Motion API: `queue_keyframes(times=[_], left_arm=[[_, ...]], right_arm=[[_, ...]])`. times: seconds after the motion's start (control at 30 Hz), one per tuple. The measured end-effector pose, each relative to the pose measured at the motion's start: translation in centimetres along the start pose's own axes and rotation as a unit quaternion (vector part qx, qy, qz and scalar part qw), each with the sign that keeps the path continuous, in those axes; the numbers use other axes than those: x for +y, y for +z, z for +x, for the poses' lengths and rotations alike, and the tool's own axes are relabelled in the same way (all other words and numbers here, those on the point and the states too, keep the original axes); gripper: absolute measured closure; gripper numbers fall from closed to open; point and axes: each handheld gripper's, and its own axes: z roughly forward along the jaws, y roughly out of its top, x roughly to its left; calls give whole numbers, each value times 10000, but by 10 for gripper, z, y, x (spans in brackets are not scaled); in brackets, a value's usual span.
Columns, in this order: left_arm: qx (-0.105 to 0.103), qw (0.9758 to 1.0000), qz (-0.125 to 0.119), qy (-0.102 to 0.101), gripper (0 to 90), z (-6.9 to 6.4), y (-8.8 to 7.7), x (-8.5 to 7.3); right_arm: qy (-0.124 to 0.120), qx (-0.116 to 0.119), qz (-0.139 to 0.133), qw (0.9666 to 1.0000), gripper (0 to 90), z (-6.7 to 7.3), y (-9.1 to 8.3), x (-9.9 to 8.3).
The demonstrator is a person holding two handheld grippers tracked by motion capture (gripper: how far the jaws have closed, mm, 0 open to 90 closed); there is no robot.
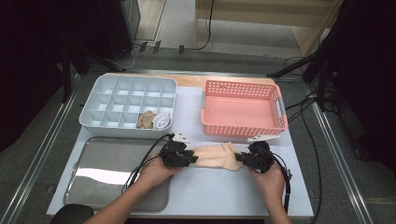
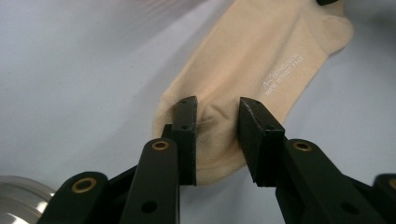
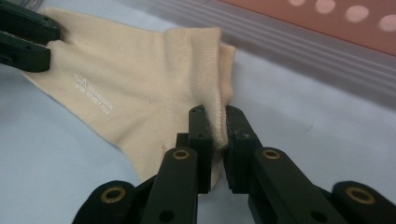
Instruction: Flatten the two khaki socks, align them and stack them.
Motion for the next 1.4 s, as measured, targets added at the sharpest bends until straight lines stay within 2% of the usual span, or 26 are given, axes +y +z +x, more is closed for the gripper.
queue_keyframes(times=[0.17,0.3,0.37,0.47,0.53,0.63,0.97,1.1,1.23,1.4], left_arm=[[-33,10000,-60,-72,739,3,0,-2],[-67,9999,-69,-84,739,5,0,-2],[-121,9998,-104,-155,722,5,0,-2],[-158,9997,-125,-143,689,4,0,-2],[-142,9998,-95,-81,642,3,0,-2],[-156,9998,-79,-19,630,2,-1,-1],[-115,9996,-178,-203,541,1,-10,8],[-172,9994,-221,-213,586,-1,-11,12],[-172,9993,-305,-136,685,-5,-10,15],[-168,9994,-261,-126,699,-4,-7,18]], right_arm=[[20,-69,123,9999,851,-6,0,-2],[82,-1,134,9999,850,-8,1,-1],[56,122,73,9999,847,-5,3,0],[42,180,42,9998,845,-4,3,1],[66,260,-4,9996,842,-4,2,2],[87,330,-24,9994,839,-4,1,4],[173,402,7,9990,838,-1,-3,10],[206,416,-9,9989,837,0,-4,12],[200,412,3,9989,838,1,-5,14],[229,422,16,9988,838,2,-3,15]])
